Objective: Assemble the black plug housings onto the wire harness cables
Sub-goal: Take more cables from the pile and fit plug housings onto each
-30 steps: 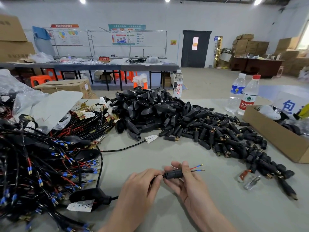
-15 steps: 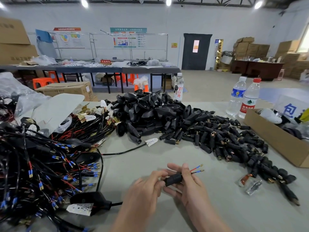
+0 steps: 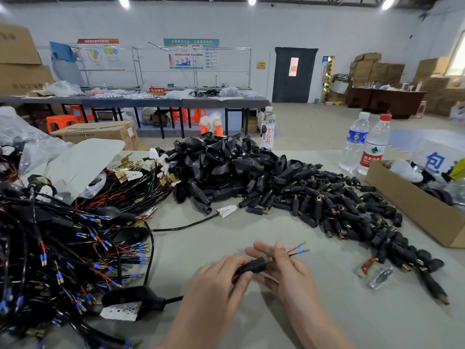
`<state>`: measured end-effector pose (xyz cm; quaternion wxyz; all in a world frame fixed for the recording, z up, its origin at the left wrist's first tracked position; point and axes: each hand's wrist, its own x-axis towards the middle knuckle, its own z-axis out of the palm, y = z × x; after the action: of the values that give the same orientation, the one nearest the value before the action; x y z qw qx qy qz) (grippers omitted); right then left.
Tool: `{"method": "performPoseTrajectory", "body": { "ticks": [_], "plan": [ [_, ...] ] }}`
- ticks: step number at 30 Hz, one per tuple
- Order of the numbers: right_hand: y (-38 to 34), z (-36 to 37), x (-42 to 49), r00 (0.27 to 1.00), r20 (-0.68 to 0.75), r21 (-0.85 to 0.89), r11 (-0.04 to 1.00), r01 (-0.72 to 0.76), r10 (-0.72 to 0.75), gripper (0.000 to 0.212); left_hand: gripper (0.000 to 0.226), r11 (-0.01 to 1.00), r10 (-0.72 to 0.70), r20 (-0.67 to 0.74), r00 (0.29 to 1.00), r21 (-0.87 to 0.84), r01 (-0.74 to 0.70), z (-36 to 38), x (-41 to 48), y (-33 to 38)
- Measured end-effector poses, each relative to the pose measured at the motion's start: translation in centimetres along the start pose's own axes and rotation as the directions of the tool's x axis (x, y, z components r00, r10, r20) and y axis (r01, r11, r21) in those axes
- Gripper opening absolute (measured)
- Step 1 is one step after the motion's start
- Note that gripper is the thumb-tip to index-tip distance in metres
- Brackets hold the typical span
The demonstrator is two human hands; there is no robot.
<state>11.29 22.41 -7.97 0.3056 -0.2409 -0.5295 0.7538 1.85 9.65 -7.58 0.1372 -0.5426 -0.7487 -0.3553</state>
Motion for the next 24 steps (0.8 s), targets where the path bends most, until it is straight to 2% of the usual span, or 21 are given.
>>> {"method": "performPoseTrajectory", "body": {
  "ticks": [2,7,13,18,21,24],
  "plan": [
    [-0.3,-0.7,0.2,0.999,-0.036,-0.016,1.0,0.023,-0.023,0.054,0.027,0.999,-0.008,-0.006,1.0,0.045,0.008,-0.2,0.0,-0.2],
    [-0.6,-1.4,0.4,0.997,-0.071,-0.055,0.998,0.033,-0.037,0.053,0.029,0.969,0.095,-0.095,0.991,0.236,-0.071,0.0,0.5,-0.3],
    [-0.8,-1.8,0.3,0.993,-0.09,-0.069,0.995,0.066,-0.072,0.05,0.03,0.955,0.11,-0.109,0.988,0.286,-0.075,0.4,0.4,-0.8],
    [-1.1,-2.9,0.9,0.975,-0.219,0.123,0.991,0.055,-0.027,0.042,0.028,0.964,0.051,-0.082,0.995,0.264,-0.028,0.6,0.2,-1.4],
    [-0.9,-2.8,1.0,0.982,-0.186,0.24,0.971,0.015,0.031,0.029,0.028,0.966,0.042,-0.08,0.996,0.259,-0.02,0.7,0.1,-1.4],
    [-0.3,-2.3,1.0,0.992,-0.114,0.265,0.964,-0.021,0.053,0.024,0.028,0.968,0.035,-0.122,0.992,0.252,-0.004,0.5,0.3,-1.3]
  ]
}}
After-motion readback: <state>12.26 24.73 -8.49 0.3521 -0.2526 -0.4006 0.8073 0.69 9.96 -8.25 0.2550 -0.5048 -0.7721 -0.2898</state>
